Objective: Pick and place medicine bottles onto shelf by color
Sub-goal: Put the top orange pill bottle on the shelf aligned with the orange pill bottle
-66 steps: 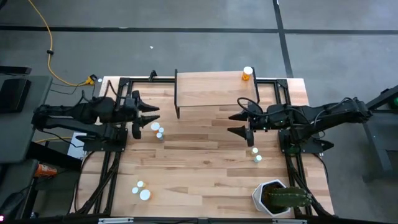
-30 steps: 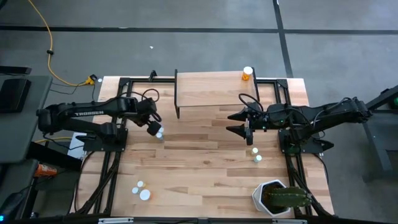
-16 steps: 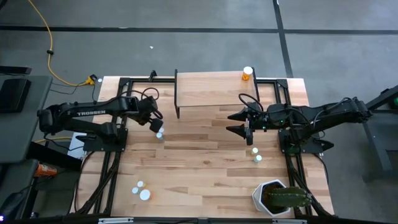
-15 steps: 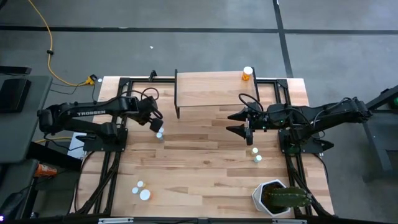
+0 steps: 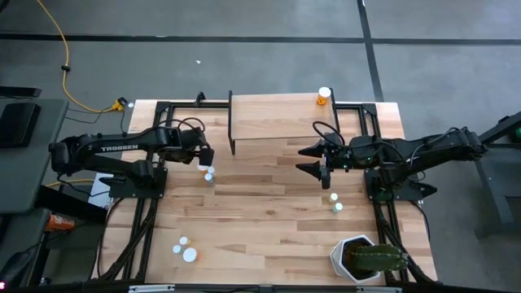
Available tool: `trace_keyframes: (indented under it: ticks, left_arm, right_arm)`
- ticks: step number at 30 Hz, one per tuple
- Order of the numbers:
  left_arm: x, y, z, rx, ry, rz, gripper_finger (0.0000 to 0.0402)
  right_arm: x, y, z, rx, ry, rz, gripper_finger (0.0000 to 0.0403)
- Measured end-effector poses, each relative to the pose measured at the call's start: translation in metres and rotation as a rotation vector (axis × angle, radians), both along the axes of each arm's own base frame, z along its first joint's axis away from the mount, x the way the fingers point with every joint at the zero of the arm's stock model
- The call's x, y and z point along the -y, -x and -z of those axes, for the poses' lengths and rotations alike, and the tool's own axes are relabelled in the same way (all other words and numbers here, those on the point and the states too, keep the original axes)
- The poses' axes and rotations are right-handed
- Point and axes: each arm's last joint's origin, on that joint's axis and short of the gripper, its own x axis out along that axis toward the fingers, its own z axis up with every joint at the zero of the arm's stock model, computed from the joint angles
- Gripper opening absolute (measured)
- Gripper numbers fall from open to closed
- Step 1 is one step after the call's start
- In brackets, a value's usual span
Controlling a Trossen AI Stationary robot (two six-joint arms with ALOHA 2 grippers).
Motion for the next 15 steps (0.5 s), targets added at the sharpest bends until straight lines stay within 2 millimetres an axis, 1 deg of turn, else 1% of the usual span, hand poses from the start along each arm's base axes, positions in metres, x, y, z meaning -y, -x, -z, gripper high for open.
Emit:
trace_keyframes:
  ticks: [5,8,15]
  left_arm:
    - [0.0,0.0,0.0,0.0,-0.032,-0.091,0.0321]
    - [0.002,-0.003,0.0,0.006,-0.03,-0.097,0.0321]
    - [0.006,-0.013,0.011,-0.046,-0.026,-0.111,0.0321]
  right_arm:
    - [0.0,0.0,0.0,0.0,0.002,0.0,0.0259]
    - [0.0,0.0,0.0,-0.001,0.017,-0.004,0.0259]
    - [0.0,0.0,0.0,-0.004,0.057,-0.013,0.0259]
